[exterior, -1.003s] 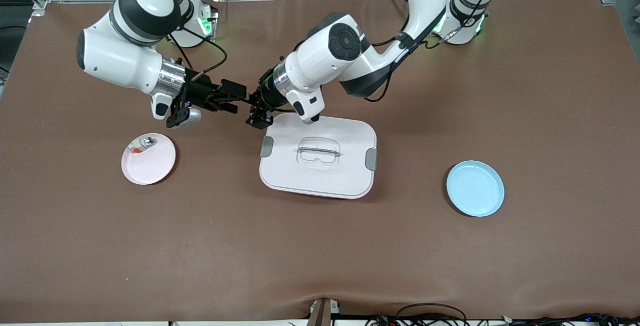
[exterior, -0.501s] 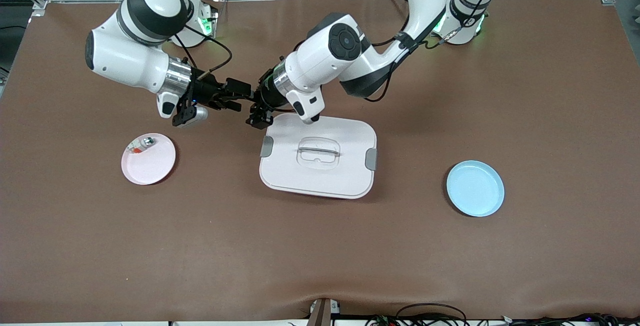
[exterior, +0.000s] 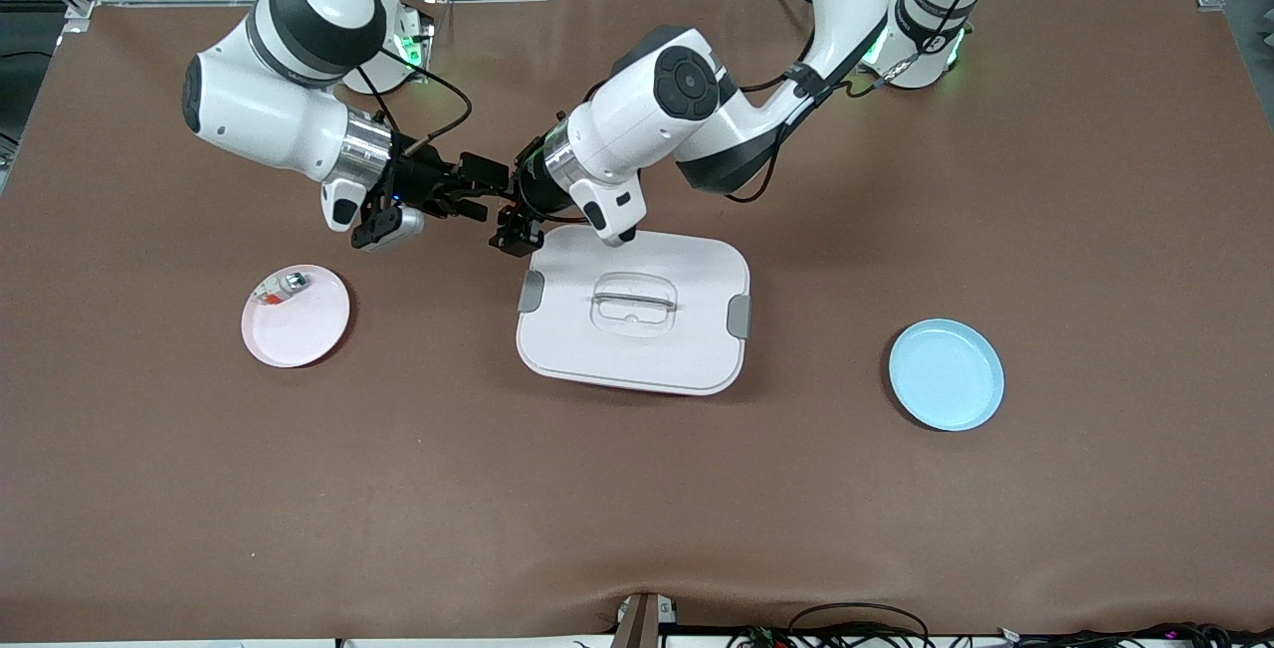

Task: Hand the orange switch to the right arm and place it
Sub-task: 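Grasp the switch's orange button end with the right gripper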

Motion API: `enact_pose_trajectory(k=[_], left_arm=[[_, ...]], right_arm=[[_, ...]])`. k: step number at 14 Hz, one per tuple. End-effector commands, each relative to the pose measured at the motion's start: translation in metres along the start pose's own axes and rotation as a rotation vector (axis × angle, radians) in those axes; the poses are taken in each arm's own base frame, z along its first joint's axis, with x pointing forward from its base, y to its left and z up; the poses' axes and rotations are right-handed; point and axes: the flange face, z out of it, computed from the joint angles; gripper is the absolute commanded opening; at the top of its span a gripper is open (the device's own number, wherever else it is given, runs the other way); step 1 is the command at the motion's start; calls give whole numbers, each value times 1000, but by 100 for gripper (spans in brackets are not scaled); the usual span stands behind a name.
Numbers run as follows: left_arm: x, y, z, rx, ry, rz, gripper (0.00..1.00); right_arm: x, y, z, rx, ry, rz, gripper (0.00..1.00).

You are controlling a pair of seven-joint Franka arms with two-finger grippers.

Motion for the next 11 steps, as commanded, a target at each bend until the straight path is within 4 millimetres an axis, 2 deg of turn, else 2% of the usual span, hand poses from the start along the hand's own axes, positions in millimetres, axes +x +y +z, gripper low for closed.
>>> enact_pose_trajectory(k=[1, 2, 5, 8, 9, 11], left_arm=[[-6, 3, 1, -9, -26, -17, 0], [-6, 3, 1, -9, -26, -17, 0], [-6, 3, 1, -9, -26, -16, 0], [-6, 3, 1, -9, -26, -16, 0], [-6, 3, 1, -9, -26, -16, 0], [-5, 3, 0, -10, -26, -17, 0]], right_arm=[[-9, -5, 2, 20, 20, -16, 73], [-9, -5, 2, 19, 24, -17, 70], [-9, -5, 2, 18, 26, -16, 47], [-10, -7, 3, 19, 25, -20, 5], [-10, -8, 3, 20, 20, -23, 0], [-10, -7, 3, 20, 18, -23, 0]])
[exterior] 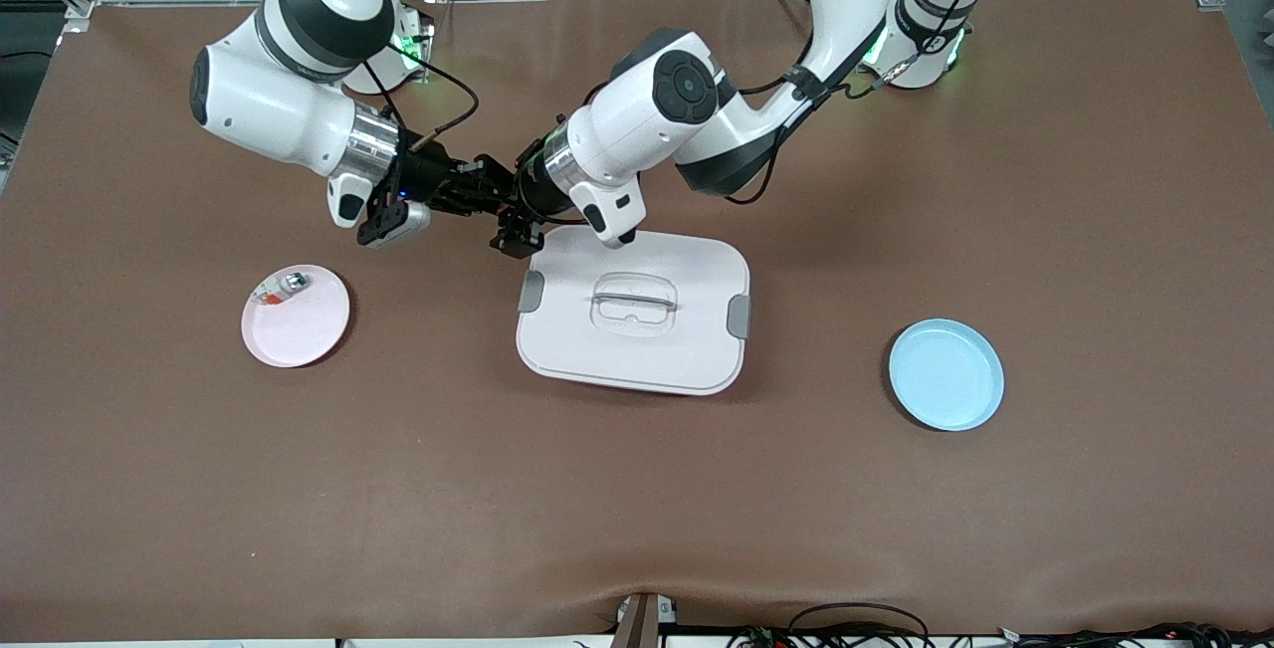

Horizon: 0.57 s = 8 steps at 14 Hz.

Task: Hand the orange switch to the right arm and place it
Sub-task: 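Grasp the switch's orange button end with the right gripper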

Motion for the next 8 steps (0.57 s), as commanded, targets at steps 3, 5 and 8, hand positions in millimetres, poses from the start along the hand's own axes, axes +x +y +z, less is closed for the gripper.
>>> enact_pose_trajectory(k=[3, 5, 8], left_arm=[[-8, 3, -5, -13, -29, -12, 13], [-9, 4, -7, -17, -28, 0, 99], [-7, 9, -15, -29, -24, 6, 100]], right_arm=[[-7, 1, -1, 14, -2, -11, 0], [-5, 0, -2, 12, 0, -17, 0], [2, 0, -5, 6, 6, -70, 0]])
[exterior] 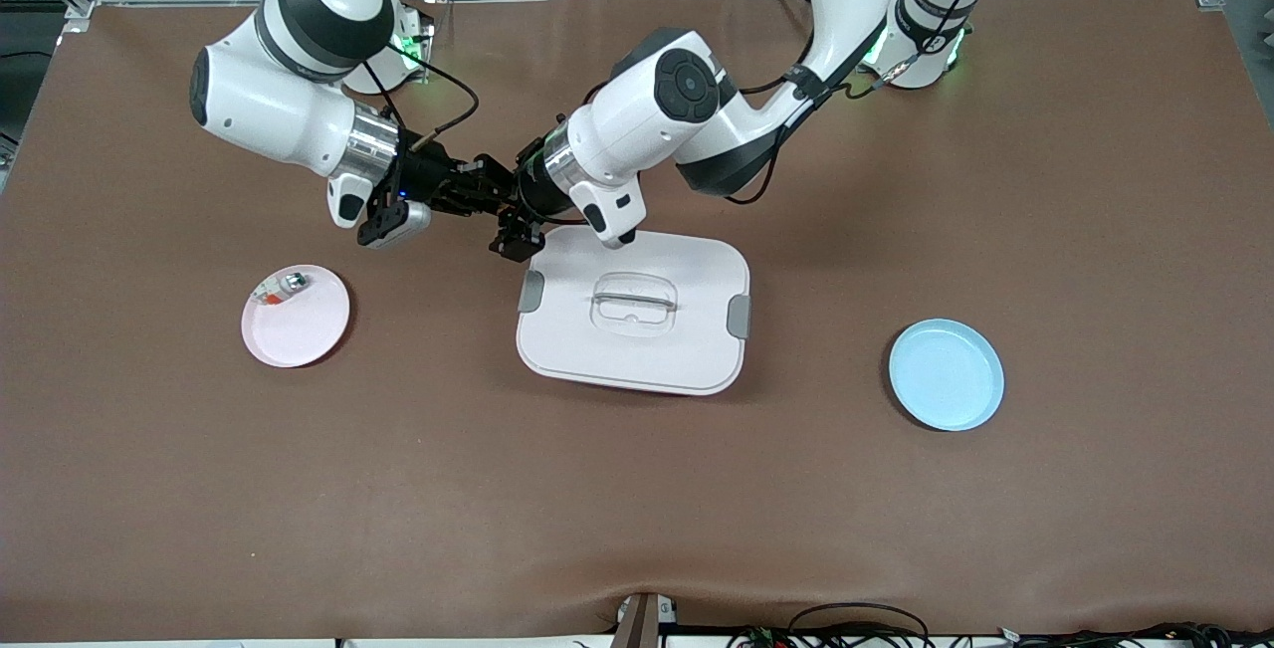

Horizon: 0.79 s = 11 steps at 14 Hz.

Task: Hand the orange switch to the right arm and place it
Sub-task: 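Open the left gripper and withdraw it while the right gripper carries switch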

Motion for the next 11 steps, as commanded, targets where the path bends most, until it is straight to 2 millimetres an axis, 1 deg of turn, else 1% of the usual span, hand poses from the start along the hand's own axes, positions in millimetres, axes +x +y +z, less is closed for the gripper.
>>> enact_pose_trajectory(k=[1, 2, 3, 4, 5, 7, 9, 11], left_arm=[[-3, 7, -11, -20, -10, 8, 100], [-6, 9, -20, -29, -10, 20, 100], [-5, 17, -36, -54, -9, 30, 100], [-1, 23, -43, -64, 14, 52, 100], [-3, 22, -48, -70, 40, 87, 100], [4, 34, -69, -99, 91, 138, 100], [14, 44, -89, -90, 138, 206, 100], [26, 58, -125, -86, 180, 291, 100]], right_arm=[[3, 1, -5, 5, 9, -106, 0], [6, 7, -6, -2, 11, -157, 0], [10, 13, -9, -14, 15, -220, 0], [13, 18, -11, -21, 16, -273, 0], [15, 25, -15, -30, 16, -296, 0], [18, 38, -22, -77, -18, -324, 0], [19, 51, -30, -150, -69, -369, 0], [22, 69, -41, -210, -117, -430, 0]])
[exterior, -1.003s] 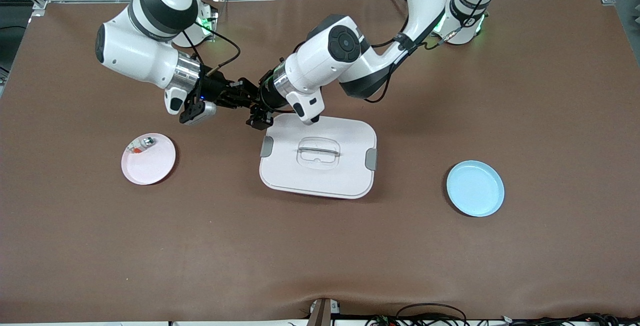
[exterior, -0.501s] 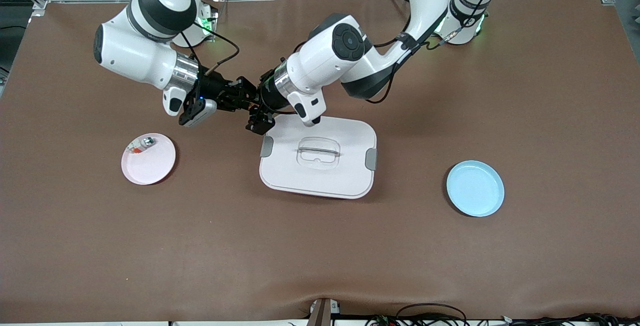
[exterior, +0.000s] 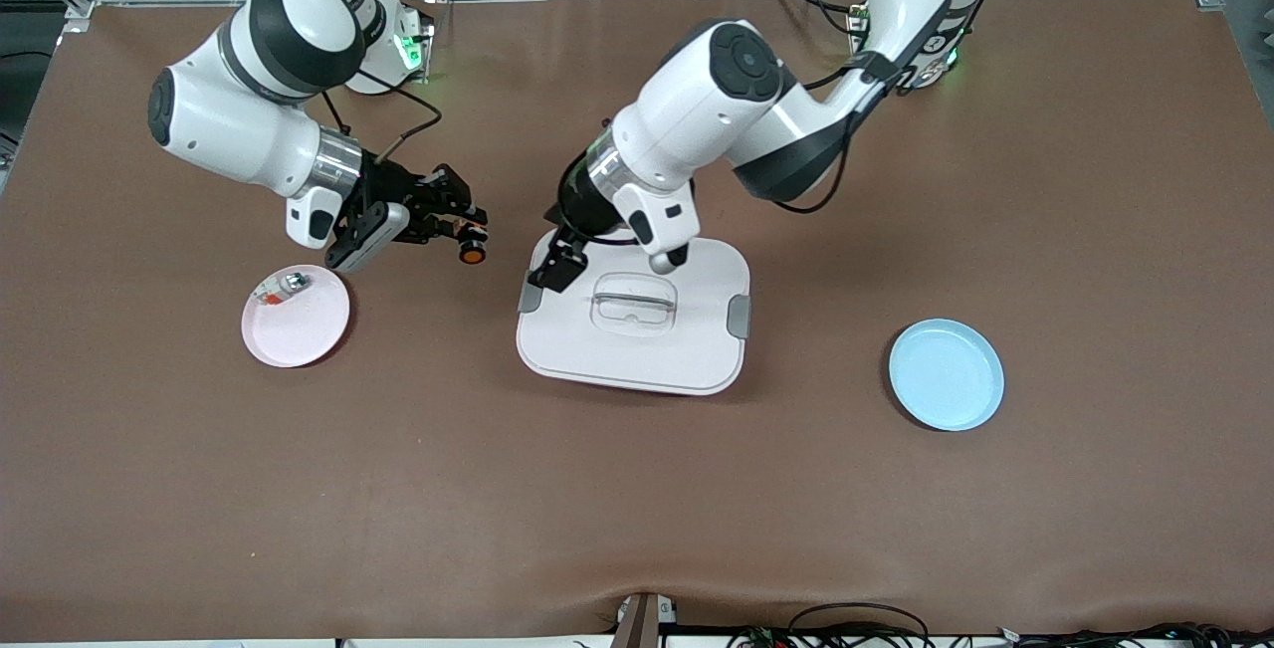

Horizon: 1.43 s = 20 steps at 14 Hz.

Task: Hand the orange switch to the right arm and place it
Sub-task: 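Open the left gripper and withdraw it while the right gripper carries switch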

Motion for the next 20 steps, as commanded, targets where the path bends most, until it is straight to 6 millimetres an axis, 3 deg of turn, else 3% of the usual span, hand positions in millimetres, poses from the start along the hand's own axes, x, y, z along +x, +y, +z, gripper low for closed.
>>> enact_pose_trajectory(k=[1, 4, 7, 10, 13, 16, 20], left_arm=[[22, 14, -49, 6, 75, 127, 100], [58, 28, -88, 33, 156, 267, 100], [96, 35, -117, 97, 263, 413, 100], [151, 44, -157, 179, 319, 489, 100], [205, 45, -195, 284, 333, 578, 100], [242, 41, -237, 336, 340, 641, 100], [284, 34, -283, 397, 380, 697, 100]], right_arm=[[-7, 25, -13, -42, -49, -89, 0], [-14, 53, -27, -112, -93, -224, 0], [-18, 66, -36, -243, -180, -331, 0], [-23, 81, -43, -303, -243, -437, 0], [-27, 95, -51, -363, -313, -559, 0], [-28, 108, -62, -375, -368, -790, 0], [-37, 129, -72, -413, -415, -871, 0]])
